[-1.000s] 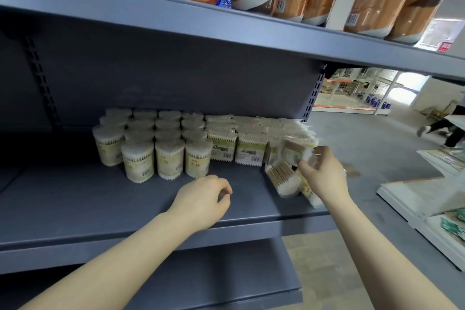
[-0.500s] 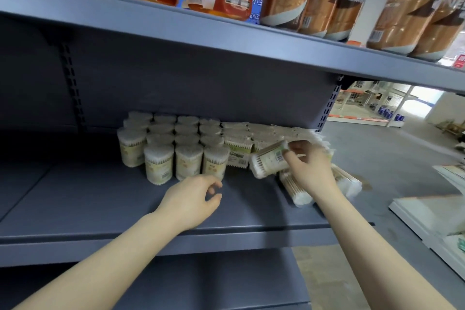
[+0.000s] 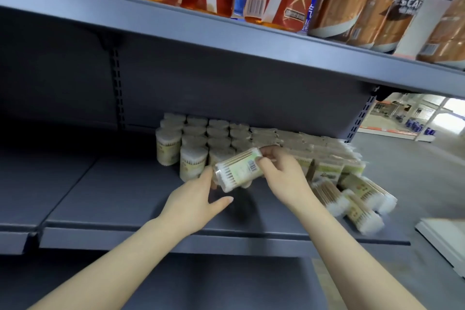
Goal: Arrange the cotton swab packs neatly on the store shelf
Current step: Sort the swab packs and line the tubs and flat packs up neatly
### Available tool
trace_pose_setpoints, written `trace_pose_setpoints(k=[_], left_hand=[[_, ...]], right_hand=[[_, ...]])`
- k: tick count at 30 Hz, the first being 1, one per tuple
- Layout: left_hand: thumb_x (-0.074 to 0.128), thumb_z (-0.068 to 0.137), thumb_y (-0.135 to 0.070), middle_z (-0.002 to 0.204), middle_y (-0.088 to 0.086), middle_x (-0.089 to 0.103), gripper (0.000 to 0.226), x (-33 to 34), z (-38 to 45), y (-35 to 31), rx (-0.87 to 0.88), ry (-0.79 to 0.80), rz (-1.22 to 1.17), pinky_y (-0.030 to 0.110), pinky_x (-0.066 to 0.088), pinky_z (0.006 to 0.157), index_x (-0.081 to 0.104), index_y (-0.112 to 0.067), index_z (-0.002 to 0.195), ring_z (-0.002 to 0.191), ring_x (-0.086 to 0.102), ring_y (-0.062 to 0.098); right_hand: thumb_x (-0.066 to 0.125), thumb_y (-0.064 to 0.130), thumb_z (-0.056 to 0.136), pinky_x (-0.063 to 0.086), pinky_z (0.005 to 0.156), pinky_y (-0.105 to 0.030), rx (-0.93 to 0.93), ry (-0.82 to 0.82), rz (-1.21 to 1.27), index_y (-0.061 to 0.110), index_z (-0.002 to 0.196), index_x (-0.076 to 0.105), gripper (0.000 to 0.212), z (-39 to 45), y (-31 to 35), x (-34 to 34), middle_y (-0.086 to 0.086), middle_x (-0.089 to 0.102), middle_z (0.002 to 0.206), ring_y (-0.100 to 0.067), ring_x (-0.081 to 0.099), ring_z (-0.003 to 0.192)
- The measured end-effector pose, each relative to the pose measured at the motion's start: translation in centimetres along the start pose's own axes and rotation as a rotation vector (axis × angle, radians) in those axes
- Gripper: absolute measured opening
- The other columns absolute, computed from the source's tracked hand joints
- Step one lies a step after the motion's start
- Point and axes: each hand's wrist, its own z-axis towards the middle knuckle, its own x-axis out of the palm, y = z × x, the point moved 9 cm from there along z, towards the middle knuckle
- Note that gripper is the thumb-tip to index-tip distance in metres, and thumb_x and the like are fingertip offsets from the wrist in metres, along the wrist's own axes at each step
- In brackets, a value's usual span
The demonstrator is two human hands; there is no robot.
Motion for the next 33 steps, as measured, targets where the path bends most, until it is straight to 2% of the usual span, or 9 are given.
trace_pose_setpoints(k=[4, 8, 14, 17, 20, 24, 28, 31, 33], left_hand=[[0.053, 0.086, -0.051, 0.094, -0.022, 0.045, 0.049, -1.0, -0.4, 1.1, -0.018, -0.043, -0.042, 0.022, 0.043, 0.071, 0.037, -0.029, 0.127, 0.093, 0.050, 0.003], [0.054, 0.087, -0.045, 0.107, -0.021, 0.048, 0.044, -1.6, -0.6, 2.0, -0.010, -0.049, -0.097, 0.025, 0.047, 0.081, 0.040, -0.030, 0.126, 0.100, 0.050, 0.002], [0.052, 0.092, -0.035, 0.116, -0.022, 0.050, 0.049, -2.9, -0.7, 1.8, 0.064, -0.079, -0.158, 0.013, 0.038, 0.083, 0.034, -0.030, 0.138, 0.100, 0.045, -0.008], [0.050, 0.093, -0.034, 0.120, -0.021, 0.046, 0.054, -3.3, -0.7, 1.7, 0.095, -0.093, -0.164, 0.011, 0.035, 0.081, 0.029, -0.028, 0.143, 0.097, 0.043, -0.006], [0.049, 0.094, -0.033, 0.132, -0.011, 0.047, 0.057, -3.5, -0.5, 2.1, 0.106, -0.109, -0.186, 0.014, 0.038, 0.088, 0.026, -0.025, 0.145, 0.108, 0.048, 0.004], [0.052, 0.092, -0.028, 0.117, -0.015, 0.050, 0.047, -4.2, -0.3, 2.1, 0.087, -0.147, -0.370, 0.000, 0.037, 0.077, 0.032, -0.038, 0.134, 0.094, 0.052, -0.004], [0.055, 0.090, -0.028, 0.100, -0.029, 0.051, 0.037, -5.0, -0.1, 1.8, 0.038, -0.158, -0.496, 0.006, 0.042, 0.076, 0.035, -0.057, 0.102, 0.089, 0.055, -0.007], [0.058, 0.089, -0.030, 0.088, -0.025, 0.058, 0.024, -5.0, 0.3, 2.1, -0.007, -0.149, -0.534, 0.014, 0.047, 0.077, 0.047, -0.050, 0.094, 0.083, 0.059, -0.005], [0.060, 0.087, -0.033, 0.088, -0.020, 0.062, 0.014, -5.0, 0.7, 2.8, -0.060, -0.151, -0.552, 0.016, 0.048, 0.077, 0.056, -0.038, 0.099, 0.082, 0.060, -0.003]], right_hand=[[0.050, 0.019, 0.090, 0.050, 0.080, -0.033, 0.047, 0.026, 0.072, 0.020, 0.098, 0.054, 0.009, 0.1, 0.3, 1.5, 0.001, 0.063, 0.096, -0.018, 0.060, 0.093], [0.046, 0.020, 0.093, 0.043, 0.073, -0.022, 0.020, 0.076, -0.008, 0.016, 0.108, 0.058, 0.019, 0.3, 0.9, 2.4, 0.004, 0.062, 0.100, -0.013, 0.058, 0.095], [0.042, 0.011, 0.093, 0.042, 0.071, -0.025, -0.014, 0.142, -0.083, 0.006, 0.097, 0.064, 0.023, 0.3, 0.6, 3.4, -0.009, 0.068, 0.094, -0.024, 0.060, 0.091], [0.043, 0.011, 0.094, 0.040, 0.072, -0.021, 0.002, 0.148, -0.077, 0.010, 0.109, 0.062, 0.024, 0.4, 0.3, 3.8, 0.000, 0.065, 0.093, -0.017, 0.059, 0.092], [0.047, 0.005, 0.090, 0.037, 0.065, -0.010, 0.045, 0.175, -0.058, 0.007, 0.118, 0.057, 0.030, 0.4, -0.3, 4.6, 0.012, 0.054, 0.075, -0.005, 0.052, 0.072], [0.049, -0.003, 0.084, 0.045, 0.081, -0.021, 0.103, 0.208, 0.069, 0.006, 0.120, 0.058, 0.038, 0.2, -0.7, 5.3, 0.008, 0.062, 0.083, -0.005, 0.058, 0.077], [0.052, -0.001, 0.083, 0.049, 0.083, -0.034, 0.099, 0.236, 0.095, 0.023, 0.096, 0.063, 0.030, -0.1, -0.5, 5.6, -0.006, 0.067, 0.088, -0.015, 0.059, 0.080], [0.056, 0.004, 0.081, 0.048, 0.078, -0.035, 0.094, 0.246, 0.074, 0.035, 0.080, 0.059, 0.031, -0.2, -0.4, 5.8, -0.007, 0.064, 0.081, -0.018, 0.055, 0.075], [0.059, 0.014, 0.078, 0.045, 0.075, -0.031, 0.092, 0.256, 0.097, 0.034, 0.078, 0.059, 0.020, -0.4, -0.2, 5.9, -0.006, 0.063, 0.078, -0.017, 0.054, 0.073]])
